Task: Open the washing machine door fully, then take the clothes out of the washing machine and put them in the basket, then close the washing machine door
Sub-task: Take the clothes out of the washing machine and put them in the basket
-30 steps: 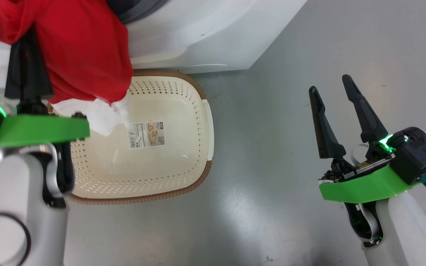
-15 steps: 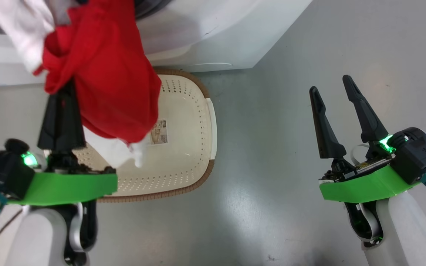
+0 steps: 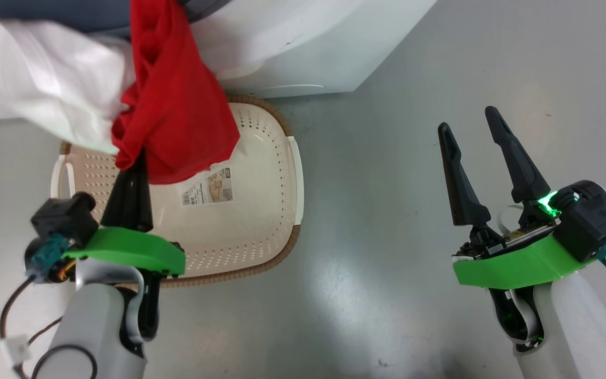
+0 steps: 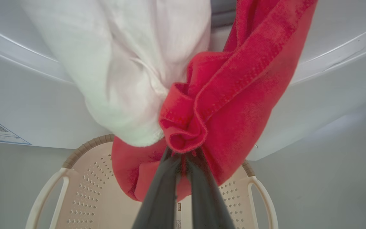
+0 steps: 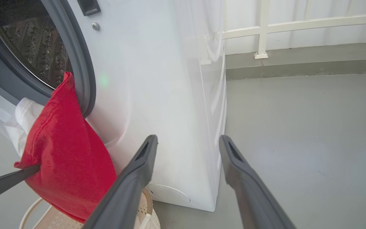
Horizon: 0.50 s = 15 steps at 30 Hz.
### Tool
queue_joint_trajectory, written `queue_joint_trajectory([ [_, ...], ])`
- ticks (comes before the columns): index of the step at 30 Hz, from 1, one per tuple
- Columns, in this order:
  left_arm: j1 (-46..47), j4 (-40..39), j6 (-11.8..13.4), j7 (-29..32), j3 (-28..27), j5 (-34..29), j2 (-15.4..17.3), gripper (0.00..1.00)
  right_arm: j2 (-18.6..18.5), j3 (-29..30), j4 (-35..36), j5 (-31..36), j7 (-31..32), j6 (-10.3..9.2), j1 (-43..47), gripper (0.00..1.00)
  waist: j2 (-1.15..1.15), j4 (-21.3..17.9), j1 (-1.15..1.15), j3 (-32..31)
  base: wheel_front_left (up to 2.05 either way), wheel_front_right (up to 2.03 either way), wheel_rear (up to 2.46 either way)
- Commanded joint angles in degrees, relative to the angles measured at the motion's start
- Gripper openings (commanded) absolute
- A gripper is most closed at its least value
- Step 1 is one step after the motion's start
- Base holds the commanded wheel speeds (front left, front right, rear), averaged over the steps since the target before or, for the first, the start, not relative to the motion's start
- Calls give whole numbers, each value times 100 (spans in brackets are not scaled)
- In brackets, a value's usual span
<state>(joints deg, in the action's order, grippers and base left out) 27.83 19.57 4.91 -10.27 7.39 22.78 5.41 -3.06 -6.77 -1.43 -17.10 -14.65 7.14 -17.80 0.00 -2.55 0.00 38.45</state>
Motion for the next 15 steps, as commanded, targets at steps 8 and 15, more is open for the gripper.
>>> queue_joint_trajectory([
  [8, 669, 1647, -303, -281, -153, 205, 15, 0, 18, -167, 142, -44, -35, 35, 2, 100, 0, -60, 0, 85, 0, 0, 0],
  [15, 1258, 2954, -400, -385, -118, 239, -59, 0, 18, -197, 140, -43, -35, 35, -32, 100, 0, -66, 0, 147, 0, 0, 0],
])
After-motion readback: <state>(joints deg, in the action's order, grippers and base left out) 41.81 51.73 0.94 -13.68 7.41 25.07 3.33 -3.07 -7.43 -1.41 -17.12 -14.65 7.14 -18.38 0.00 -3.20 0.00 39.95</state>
